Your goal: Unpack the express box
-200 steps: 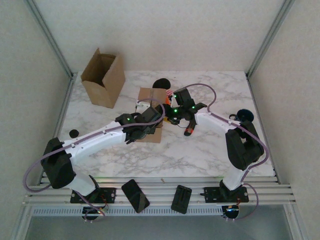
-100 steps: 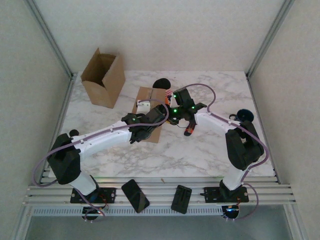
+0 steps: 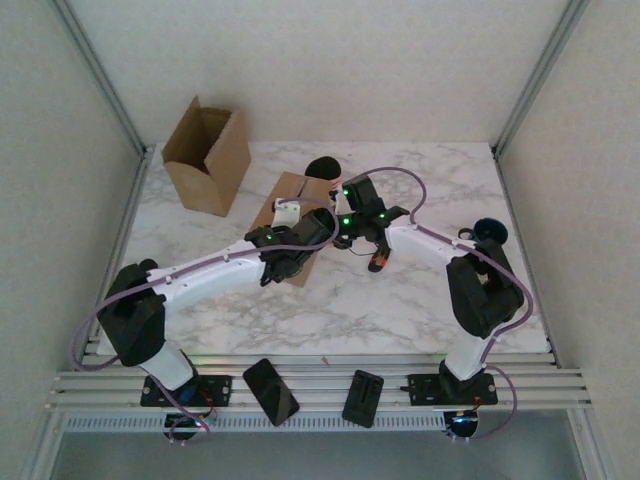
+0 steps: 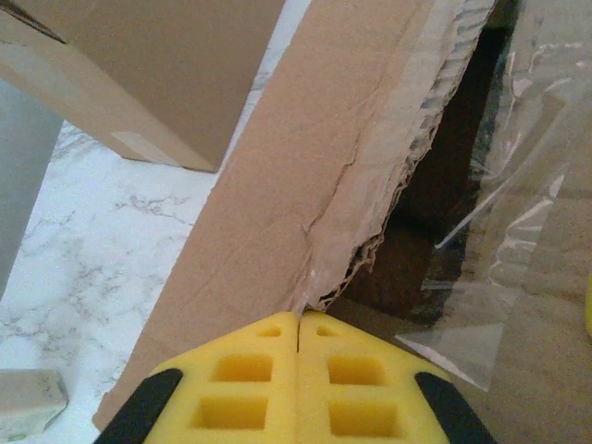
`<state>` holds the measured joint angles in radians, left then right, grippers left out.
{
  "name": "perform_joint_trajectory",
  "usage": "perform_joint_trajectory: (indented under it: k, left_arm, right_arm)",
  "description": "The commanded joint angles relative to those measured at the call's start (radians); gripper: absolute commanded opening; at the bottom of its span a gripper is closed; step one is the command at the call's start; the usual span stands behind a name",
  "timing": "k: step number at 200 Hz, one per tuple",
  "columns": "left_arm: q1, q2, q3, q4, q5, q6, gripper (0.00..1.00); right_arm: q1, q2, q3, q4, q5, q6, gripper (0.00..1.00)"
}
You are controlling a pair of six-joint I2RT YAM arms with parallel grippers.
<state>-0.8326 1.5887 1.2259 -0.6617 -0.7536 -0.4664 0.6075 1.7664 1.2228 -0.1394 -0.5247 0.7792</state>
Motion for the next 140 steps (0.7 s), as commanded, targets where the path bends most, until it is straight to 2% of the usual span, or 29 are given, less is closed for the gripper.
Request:
perform_joint_trajectory:
  k: [1, 52, 84, 115, 123, 140]
  left_arm:
    - [0.046, -0.080, -0.009, -0.042, -0.033, 0.022, 0.00]
    - [0.141, -0.216, -0.051, 0.039, 0.103, 0.031, 0.00]
    - [0.208, -0.269, -0.086, 0.069, 0.157, 0.037, 0.00]
    - [0.234, -0.286, -0.098, 0.091, 0.220, 0.040, 0.00]
    - [0.237, -0.285, -0.100, 0.096, 0.234, 0.041, 0.12]
    - [0.246, -0.275, -0.099, 0.113, 0.252, 0.048, 0.44]
  right_arm:
    - [-0.001, 0.056, -0.003, -0.082, 0.083, 0.009, 0.67]
    - [-0.002, 0.068, -0.034, -0.119, 0.158, 0.009, 0.61]
    - [-0.002, 0.076, -0.054, -0.111, 0.160, 0.014, 0.61]
    - [-0.001, 0.066, -0.044, -0.113, 0.152, 0.012, 0.61]
    - [-0.002, 0.062, -0.034, -0.122, 0.148, 0.005, 0.61]
    - [-0.002, 0.050, -0.008, -0.152, 0.144, -0.018, 0.61]
